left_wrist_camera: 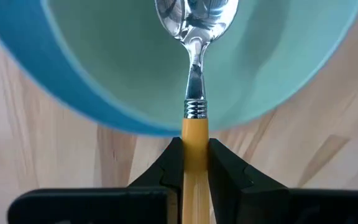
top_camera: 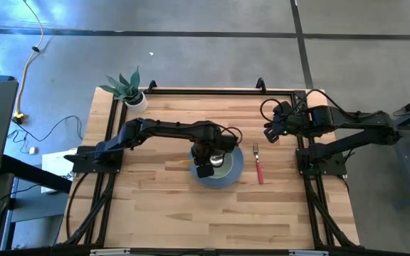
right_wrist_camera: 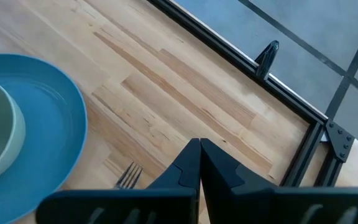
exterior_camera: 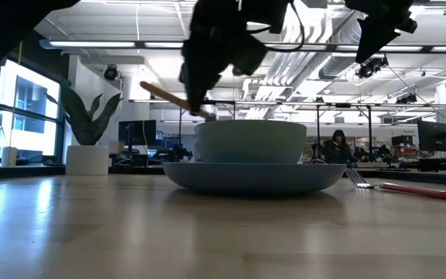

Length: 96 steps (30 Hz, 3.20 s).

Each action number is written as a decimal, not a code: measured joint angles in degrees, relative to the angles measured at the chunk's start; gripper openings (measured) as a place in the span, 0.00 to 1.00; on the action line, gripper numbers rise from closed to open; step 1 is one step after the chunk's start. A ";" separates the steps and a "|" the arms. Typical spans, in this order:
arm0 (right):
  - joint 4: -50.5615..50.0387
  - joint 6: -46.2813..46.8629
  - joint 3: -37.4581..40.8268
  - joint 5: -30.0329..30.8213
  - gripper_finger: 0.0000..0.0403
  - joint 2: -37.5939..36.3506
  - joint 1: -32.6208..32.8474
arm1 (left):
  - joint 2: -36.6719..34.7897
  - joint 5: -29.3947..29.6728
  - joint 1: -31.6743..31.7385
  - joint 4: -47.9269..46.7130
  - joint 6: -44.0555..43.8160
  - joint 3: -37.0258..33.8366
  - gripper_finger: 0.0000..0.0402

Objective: Set table place
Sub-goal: Put the yellow spoon into the green bowl

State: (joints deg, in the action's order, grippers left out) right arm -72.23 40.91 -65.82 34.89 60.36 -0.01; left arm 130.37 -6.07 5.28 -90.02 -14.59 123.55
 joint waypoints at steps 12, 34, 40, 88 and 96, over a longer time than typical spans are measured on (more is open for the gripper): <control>0.05 -0.36 0.00 0.02 0.00 0.00 -0.01 | -2.30 -0.90 0.79 0.03 -0.88 -6.21 0.08; 0.09 1.69 0.00 0.98 0.00 -0.02 0.00 | -1.47 0.76 0.77 0.03 0.83 -1.00 0.08; 0.09 1.66 0.00 0.98 0.00 -0.02 0.00 | -0.88 0.96 1.16 0.00 1.56 -1.07 0.07; 0.03 1.49 0.00 1.75 0.00 0.00 0.00 | -0.84 5.37 1.88 0.39 3.89 -1.05 0.07; 0.03 1.49 0.00 1.75 0.00 0.00 0.00 | -0.83 5.25 1.84 0.35 4.51 -1.05 0.07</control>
State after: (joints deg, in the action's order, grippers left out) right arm -72.20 42.39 -65.82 36.64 60.36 -0.01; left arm 129.54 -0.82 7.11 -89.67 -10.07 122.50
